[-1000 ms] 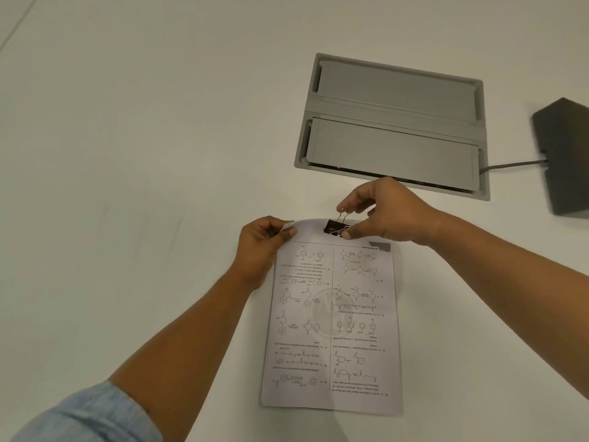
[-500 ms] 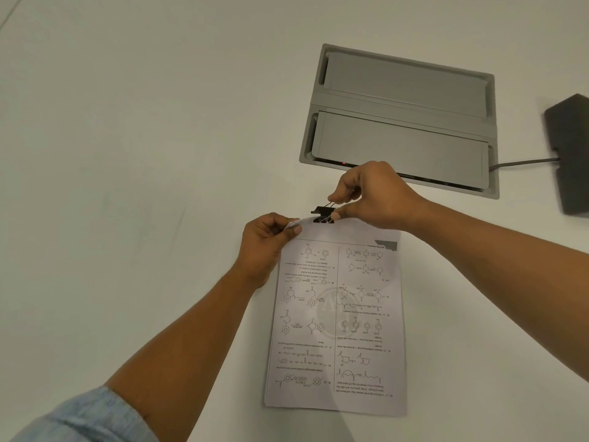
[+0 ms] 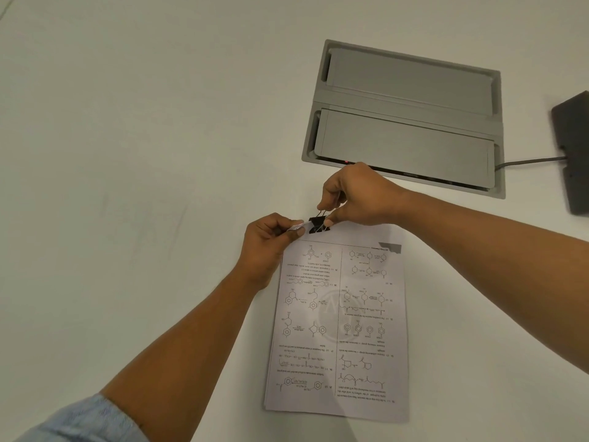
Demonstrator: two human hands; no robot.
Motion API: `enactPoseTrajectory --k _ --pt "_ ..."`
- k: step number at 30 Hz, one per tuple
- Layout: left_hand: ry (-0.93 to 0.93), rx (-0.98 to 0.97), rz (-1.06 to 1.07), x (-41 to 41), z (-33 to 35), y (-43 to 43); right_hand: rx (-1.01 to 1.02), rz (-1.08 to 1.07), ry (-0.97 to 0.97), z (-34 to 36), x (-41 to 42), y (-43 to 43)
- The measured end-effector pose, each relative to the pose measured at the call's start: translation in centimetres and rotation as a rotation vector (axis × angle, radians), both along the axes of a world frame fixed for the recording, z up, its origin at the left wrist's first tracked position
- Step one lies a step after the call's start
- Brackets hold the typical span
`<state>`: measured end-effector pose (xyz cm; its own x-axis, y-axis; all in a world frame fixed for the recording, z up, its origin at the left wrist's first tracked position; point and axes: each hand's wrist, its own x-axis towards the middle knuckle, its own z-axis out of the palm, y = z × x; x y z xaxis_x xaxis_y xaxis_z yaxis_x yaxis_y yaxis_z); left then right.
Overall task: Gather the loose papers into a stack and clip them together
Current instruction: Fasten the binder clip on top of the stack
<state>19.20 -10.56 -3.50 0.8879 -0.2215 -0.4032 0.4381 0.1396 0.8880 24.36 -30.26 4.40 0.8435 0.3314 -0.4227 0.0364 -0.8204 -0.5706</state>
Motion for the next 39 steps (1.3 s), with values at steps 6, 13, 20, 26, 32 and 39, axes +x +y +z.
enactPoseTrajectory --k 6,13,20,26,32,39 --pt "-0.01 -0.029 0.008 0.1 -0.1 0.0 -0.033 -0.015 0.086 -0.1 0.7 0.1" --pt "-0.014 -0.034 0.017 0.2 -0.2 0.0 -0.015 -0.068 0.201 -1.3 -0.6 -1.5" --pt "0.01 -0.087 0.017 0.3 0.0 0.3 0.473 -0.818 0.26 -1.3 -7.6 -9.2" --pt "0.087 -0.155 0.088 0.2 0.5 0.2 0.636 -0.943 0.455 -4.0 -16.6 -7.6" --pt "0.145 0.061 0.084 -0.3 1.7 -0.3 0.55 -1.107 0.192 -4.8 -18.6 -4.8" --pt "0.065 0.398 -0.122 -1.0 2.0 -1.4 0.42 -1.161 0.087 -5.3 -15.9 -6.7"
